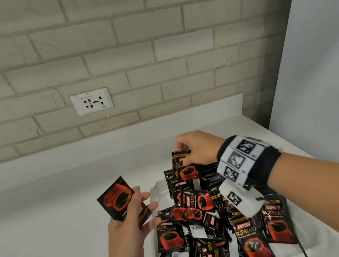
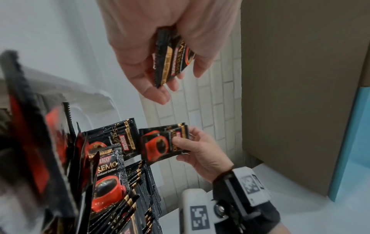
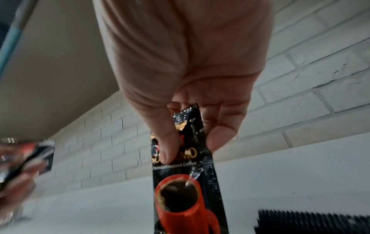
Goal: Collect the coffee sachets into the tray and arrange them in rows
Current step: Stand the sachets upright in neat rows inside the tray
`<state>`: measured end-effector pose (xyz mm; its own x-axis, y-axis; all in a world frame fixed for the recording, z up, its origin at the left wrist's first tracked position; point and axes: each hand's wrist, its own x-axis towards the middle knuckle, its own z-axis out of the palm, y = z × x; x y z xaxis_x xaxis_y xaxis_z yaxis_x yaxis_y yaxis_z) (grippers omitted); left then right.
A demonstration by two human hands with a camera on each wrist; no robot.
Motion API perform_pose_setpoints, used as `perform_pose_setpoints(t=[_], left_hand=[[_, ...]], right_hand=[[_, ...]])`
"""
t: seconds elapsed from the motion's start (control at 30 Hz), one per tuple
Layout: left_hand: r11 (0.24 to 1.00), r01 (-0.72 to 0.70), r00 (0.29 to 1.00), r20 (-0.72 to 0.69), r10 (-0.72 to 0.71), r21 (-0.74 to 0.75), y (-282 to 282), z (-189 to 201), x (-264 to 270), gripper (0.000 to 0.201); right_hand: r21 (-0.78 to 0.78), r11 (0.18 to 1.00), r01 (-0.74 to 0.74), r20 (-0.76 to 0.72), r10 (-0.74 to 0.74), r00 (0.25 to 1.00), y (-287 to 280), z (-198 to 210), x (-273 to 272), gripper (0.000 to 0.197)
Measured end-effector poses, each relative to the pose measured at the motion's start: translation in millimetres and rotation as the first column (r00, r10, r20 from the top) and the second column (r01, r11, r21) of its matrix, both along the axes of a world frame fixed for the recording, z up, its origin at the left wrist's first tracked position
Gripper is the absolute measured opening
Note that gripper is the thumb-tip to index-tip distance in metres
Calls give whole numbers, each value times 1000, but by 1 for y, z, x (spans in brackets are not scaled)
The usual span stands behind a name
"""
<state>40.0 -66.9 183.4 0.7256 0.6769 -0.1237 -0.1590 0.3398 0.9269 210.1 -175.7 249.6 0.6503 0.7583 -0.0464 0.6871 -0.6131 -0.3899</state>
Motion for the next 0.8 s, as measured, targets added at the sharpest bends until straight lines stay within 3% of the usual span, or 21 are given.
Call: perform_pose_setpoints(t=[0.13, 0.33, 0.57, 0.8], left_hand=[[1000, -3, 1000, -4, 3, -10, 2, -4, -2, 10], [999, -18, 1000, -20, 17, -36, 5, -6, -3, 10], [995, 65, 998, -7, -66, -77, 2, -6, 0, 10], [957, 206, 978, 27, -205, -202, 7, -6, -4, 27]], right_hand=[[-207, 977, -53, 54, 65, 996, 18, -21, 8, 24], [-269, 959, -90, 36, 103, 994, 27, -34, 10, 26], [-425, 896, -126, 74, 173, 982, 38, -50, 3, 37], [-362, 928, -95, 87, 135, 987, 32, -42, 0, 42]])
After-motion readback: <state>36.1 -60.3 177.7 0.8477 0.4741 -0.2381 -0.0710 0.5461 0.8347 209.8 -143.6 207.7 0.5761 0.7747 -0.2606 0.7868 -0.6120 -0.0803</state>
